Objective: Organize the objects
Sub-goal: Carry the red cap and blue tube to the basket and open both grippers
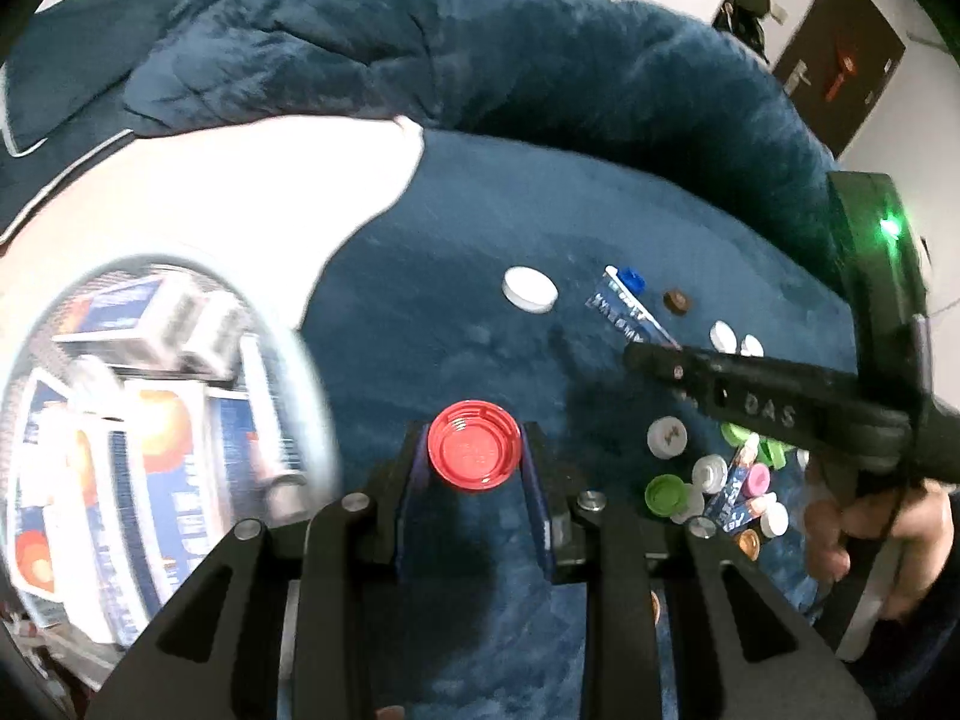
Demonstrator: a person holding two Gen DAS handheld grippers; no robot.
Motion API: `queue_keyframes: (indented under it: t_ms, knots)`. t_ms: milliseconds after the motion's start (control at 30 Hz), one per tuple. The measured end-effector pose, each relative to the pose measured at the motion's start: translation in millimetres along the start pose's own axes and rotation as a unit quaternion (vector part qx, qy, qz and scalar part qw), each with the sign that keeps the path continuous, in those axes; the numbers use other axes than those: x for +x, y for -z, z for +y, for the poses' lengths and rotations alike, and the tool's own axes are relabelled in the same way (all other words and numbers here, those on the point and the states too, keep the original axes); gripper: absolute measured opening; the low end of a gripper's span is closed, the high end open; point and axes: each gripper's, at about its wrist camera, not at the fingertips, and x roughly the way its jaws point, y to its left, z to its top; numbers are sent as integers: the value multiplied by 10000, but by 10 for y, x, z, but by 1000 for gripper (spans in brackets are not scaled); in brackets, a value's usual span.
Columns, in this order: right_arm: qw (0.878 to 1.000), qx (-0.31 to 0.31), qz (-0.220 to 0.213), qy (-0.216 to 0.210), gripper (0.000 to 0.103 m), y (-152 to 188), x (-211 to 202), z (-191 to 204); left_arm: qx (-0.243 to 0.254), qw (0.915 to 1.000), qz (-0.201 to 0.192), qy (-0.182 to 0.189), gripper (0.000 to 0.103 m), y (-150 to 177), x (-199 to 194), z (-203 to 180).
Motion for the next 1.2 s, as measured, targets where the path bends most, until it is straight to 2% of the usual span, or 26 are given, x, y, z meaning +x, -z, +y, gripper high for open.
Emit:
queue_keyframes:
  t_ms: [100, 267, 400, 500, 633, 767, 867, 1033, 1200]
  knots:
    - [9991, -243, -91, -323, 18, 26, -100, 350, -188, 9996, -151, -171, 31, -9, -229, 247]
    - [9915, -883, -230, -930, 18, 59, -139, 1123, -585, 9953, -327, -695, 30, -22, -544, 863]
    - [9779, -1556, -216, -1383, 18, 2, -80, 1758, -1050, 9893, -399, -933, 30, -33, -709, 1357]
    - [9667, -2016, -135, -1573, 18, -30, 29, 2115, -1336, 9844, -479, -1040, 30, -7, -851, 1657]
    - [9521, -2609, 41, -1593, 18, -99, 217, 2447, -1500, 9804, -493, -1175, 30, 61, -994, 1919]
    - [9355, -3195, 274, -1481, 19, -122, 406, 2685, -1595, 9782, -439, -1252, 30, 123, -1038, 2080]
    - [9312, -3469, 226, -1097, 19, -100, 478, 2785, -1629, 9777, -416, -1259, 31, 134, -1007, 2130]
    - [9417, -3165, -152, -1129, 20, -127, 360, 2624, -1629, 9787, -377, -1193, 31, 133, -934, 2122]
    - [9478, -2819, -274, -1463, 20, -217, 230, 2451, -1556, 9808, -312, -1130, 31, 116, -865, 2050]
